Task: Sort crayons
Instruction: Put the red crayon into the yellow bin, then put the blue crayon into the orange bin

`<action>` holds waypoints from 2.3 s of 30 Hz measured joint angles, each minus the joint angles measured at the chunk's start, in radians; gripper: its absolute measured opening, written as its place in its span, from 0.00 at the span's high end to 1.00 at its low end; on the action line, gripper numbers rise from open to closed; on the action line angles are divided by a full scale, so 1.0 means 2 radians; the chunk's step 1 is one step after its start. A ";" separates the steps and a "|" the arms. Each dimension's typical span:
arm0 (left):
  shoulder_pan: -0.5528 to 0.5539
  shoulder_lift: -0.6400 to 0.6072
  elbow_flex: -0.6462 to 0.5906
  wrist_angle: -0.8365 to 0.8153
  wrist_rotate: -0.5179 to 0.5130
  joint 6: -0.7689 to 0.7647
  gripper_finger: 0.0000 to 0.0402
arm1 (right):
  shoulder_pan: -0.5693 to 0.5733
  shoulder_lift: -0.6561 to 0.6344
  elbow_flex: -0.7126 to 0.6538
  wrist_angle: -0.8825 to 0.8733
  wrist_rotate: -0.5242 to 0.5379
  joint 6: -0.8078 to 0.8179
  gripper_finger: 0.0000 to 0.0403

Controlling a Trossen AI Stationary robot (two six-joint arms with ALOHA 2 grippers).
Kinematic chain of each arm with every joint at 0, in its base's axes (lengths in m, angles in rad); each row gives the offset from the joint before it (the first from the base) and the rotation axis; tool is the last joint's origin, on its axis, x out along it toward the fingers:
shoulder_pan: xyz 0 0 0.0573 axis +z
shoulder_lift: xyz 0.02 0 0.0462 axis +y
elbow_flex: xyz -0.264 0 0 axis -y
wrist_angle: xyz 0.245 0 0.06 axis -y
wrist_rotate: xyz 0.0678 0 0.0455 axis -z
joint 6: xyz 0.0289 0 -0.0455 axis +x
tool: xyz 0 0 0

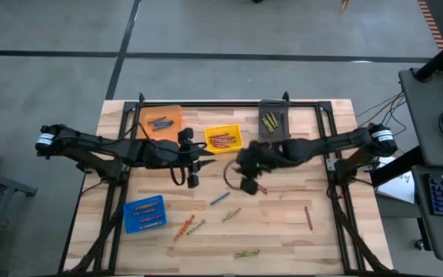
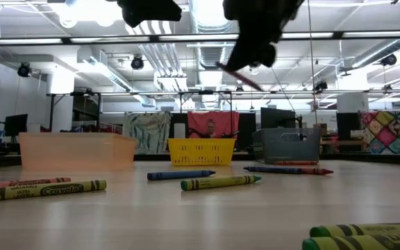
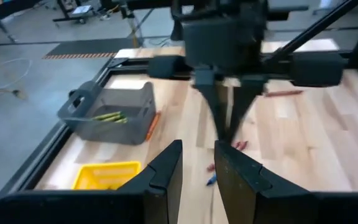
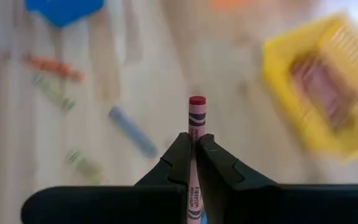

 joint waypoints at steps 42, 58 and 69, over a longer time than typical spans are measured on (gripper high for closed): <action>0.002 -0.096 -0.003 -0.086 -0.105 0.040 0.81 | -0.208 0.229 0.134 0.090 -0.052 -0.368 0.97; 0.002 -0.095 -0.008 -0.076 -0.105 0.030 0.81 | -0.208 0.229 0.134 0.082 -0.052 -0.362 0.90; 0.014 -0.090 -0.024 -0.065 -0.105 0.030 0.81 | -0.208 0.226 0.133 0.080 -0.052 -0.337 0.85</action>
